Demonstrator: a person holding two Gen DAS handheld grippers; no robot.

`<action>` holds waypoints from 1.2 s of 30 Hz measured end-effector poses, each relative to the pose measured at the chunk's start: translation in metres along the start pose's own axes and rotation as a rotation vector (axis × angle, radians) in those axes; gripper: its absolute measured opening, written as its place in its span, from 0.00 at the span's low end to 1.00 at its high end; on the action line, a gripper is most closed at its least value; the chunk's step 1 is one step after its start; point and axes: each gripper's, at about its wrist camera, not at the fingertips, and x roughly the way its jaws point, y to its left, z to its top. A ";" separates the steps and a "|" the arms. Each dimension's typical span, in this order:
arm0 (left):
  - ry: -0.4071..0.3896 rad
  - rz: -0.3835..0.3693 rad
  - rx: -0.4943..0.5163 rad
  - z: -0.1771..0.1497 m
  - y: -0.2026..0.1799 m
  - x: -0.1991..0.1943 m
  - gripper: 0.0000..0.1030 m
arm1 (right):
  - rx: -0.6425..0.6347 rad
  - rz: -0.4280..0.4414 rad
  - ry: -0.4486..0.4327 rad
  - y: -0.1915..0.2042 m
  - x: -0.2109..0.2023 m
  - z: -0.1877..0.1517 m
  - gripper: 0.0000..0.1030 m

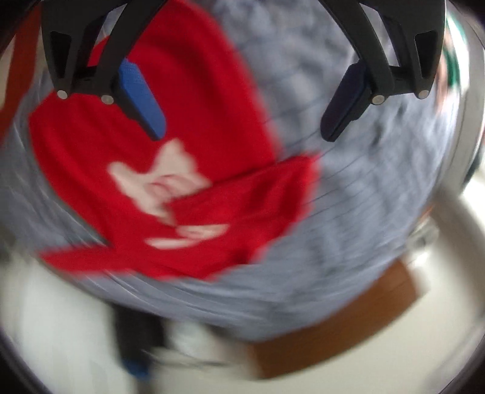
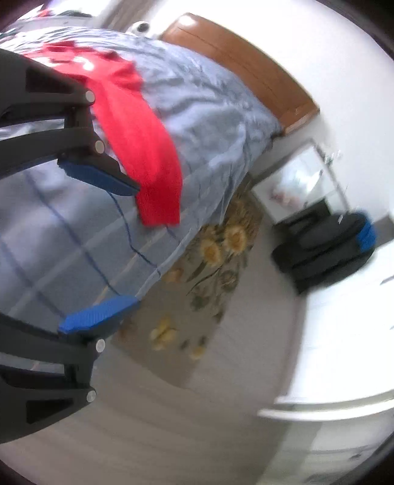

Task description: Fold small clothes

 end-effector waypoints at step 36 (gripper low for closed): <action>0.148 0.529 -0.912 -0.114 0.264 0.021 0.02 | -0.410 0.347 0.107 0.135 -0.017 -0.178 0.68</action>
